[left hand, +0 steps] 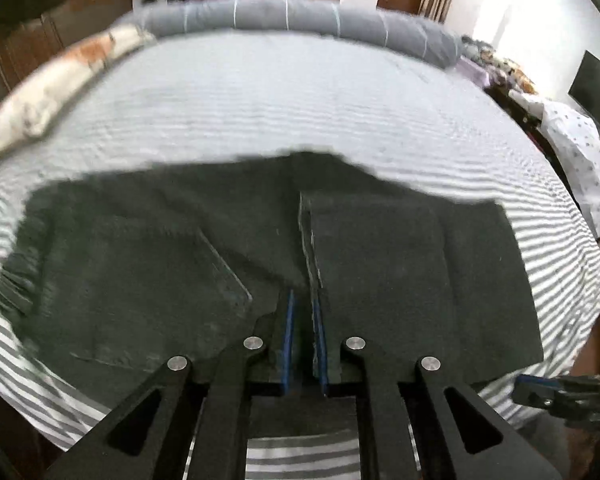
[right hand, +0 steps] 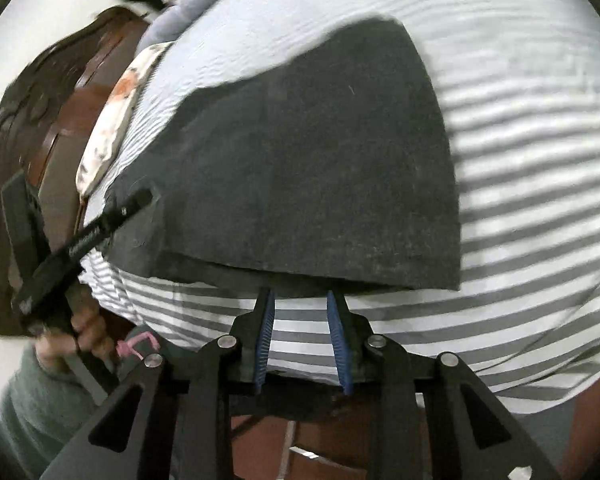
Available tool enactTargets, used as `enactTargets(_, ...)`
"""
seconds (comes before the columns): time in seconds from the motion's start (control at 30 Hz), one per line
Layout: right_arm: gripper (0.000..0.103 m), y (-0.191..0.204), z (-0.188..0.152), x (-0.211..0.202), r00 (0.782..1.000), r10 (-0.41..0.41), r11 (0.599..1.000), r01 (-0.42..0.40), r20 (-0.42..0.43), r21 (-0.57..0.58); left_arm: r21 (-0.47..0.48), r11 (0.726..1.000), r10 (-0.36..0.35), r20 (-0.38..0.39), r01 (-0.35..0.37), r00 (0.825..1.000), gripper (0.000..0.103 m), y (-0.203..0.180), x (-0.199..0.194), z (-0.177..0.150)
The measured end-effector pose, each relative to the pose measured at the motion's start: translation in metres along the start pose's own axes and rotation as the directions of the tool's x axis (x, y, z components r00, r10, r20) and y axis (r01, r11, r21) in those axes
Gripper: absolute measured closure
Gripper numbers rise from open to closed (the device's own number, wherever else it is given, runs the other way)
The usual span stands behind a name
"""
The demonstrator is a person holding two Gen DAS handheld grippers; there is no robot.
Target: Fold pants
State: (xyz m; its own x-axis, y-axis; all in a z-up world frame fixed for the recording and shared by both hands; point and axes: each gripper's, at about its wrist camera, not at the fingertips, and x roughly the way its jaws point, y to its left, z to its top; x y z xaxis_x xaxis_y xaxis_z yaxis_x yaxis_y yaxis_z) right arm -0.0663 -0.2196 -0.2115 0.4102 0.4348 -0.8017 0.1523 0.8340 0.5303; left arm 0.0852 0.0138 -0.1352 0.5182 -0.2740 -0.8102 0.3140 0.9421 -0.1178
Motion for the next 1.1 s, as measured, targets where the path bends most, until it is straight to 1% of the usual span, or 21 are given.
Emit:
enactTargets(0.07,0.076,0.008,0.007,-0.014,0.998,-0.032,0.998,0.035,0.063,-0.052,0.035,0.999,-0.001,0.030,0.000,1.000,0.081,-0.008,-0.004,0.003)
enactTargets(0.1,0.076,0.011,0.014,-0.021,0.993,-0.057,0.996,0.064,0.104,-0.068,0.054,0.999,-0.003,0.036,0.001,0.999,0.080,-0.012,-0.004,0.004)
enactTargets(0.2,0.076,0.018,0.043,-0.024,0.975,-0.129,0.983,0.150,0.181,-0.109,0.102,0.995,-0.019,0.026,0.017,0.999,0.079,-0.028,0.003,0.003)
enactTargets(0.27,0.076,0.018,0.069,-0.017,0.962,-0.171,0.970,0.203,0.214,-0.135,0.121,0.992,-0.025,-0.003,0.025,1.000,0.079,-0.036,0.014,0.002)
enactTargets(0.4,0.076,0.009,0.113,0.009,0.951,-0.232,0.954,0.264,0.202,-0.144,0.115,0.993,-0.027,-0.068,0.035,0.997,0.079,-0.036,0.034,-0.006)
enactTargets(0.47,0.076,0.006,0.128,0.021,0.946,-0.261,0.946,0.291,0.193,-0.146,0.117,0.993,-0.015,-0.103,0.027,0.995,0.079,-0.035,0.045,-0.010)
enactTargets(0.53,0.076,-0.003,0.140,0.035,0.948,-0.274,0.946,0.296,0.159,-0.135,0.123,0.992,-0.016,-0.115,0.030,0.993,0.079,-0.034,0.052,-0.014)
enactTargets(0.6,0.078,-0.010,0.145,0.051,0.947,-0.298,0.940,0.313,0.122,-0.133,0.116,0.992,-0.028,-0.116,0.042,0.993,0.080,-0.032,0.056,-0.015)
enactTargets(0.63,0.078,-0.012,0.145,0.056,0.947,-0.304,0.938,0.317,0.105,-0.137,0.110,0.993,-0.035,-0.121,0.048,0.992,0.079,-0.031,0.058,-0.015)
enactTargets(0.73,0.078,-0.012,0.141,0.058,0.944,-0.310,0.934,0.325,0.117,-0.148,0.072,0.995,-0.061,-0.135,0.072,0.989,0.080,-0.026,0.063,-0.013)
enactTargets(0.77,0.076,-0.010,0.137,0.056,0.947,-0.302,0.937,0.316,0.108,-0.150,0.063,0.995,-0.068,-0.136,0.077,0.988,0.080,-0.025,0.063,-0.012)
enactTargets(0.83,0.076,-0.004,0.128,0.055,0.956,-0.282,0.944,0.292,0.083,-0.151,0.072,0.994,-0.067,-0.132,0.076,0.989,0.080,-0.025,0.064,-0.013)
enactTargets(0.9,0.076,0.000,0.110,0.049,0.960,-0.272,0.943,0.280,0.068,-0.178,0.078,0.994,-0.062,-0.125,0.072,0.990,0.080,-0.027,0.063,-0.014)
enactTargets(0.97,0.076,0.002,0.092,0.044,0.959,-0.278,0.937,0.284,0.054,-0.204,0.075,0.995,-0.061,-0.124,0.071,0.990,0.080,-0.027,0.063,-0.014)
enactTargets(1.1,0.076,0.002,0.053,0.034,0.962,-0.274,0.940,0.272,0.020,-0.205,0.073,0.995,-0.058,-0.123,0.067,0.991,0.080,-0.026,0.061,-0.017)
